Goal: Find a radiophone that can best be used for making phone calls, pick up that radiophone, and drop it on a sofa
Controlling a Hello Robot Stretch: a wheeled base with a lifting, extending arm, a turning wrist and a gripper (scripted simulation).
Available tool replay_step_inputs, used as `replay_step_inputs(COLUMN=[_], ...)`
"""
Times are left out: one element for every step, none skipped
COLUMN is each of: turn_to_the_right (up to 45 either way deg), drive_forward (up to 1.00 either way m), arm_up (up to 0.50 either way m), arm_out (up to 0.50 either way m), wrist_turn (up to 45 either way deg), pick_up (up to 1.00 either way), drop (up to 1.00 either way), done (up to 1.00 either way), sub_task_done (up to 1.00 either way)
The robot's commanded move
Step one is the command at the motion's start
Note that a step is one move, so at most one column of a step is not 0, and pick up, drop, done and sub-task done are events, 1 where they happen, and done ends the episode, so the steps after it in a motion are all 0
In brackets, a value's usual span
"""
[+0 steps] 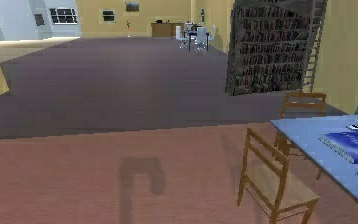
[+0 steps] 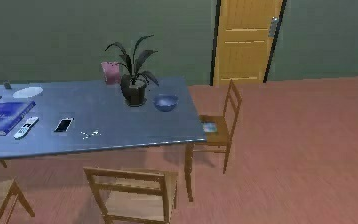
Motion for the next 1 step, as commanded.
replay_step_inputs(turn_to_the_right=[0.0], drive_forward=[0.25], arm_up=[0.0], arm_out=[0.0], wrist_turn=[0.0], pick_up=[0.0], drop=[0.0], done=[0.0], sub_task_done=[0.0])
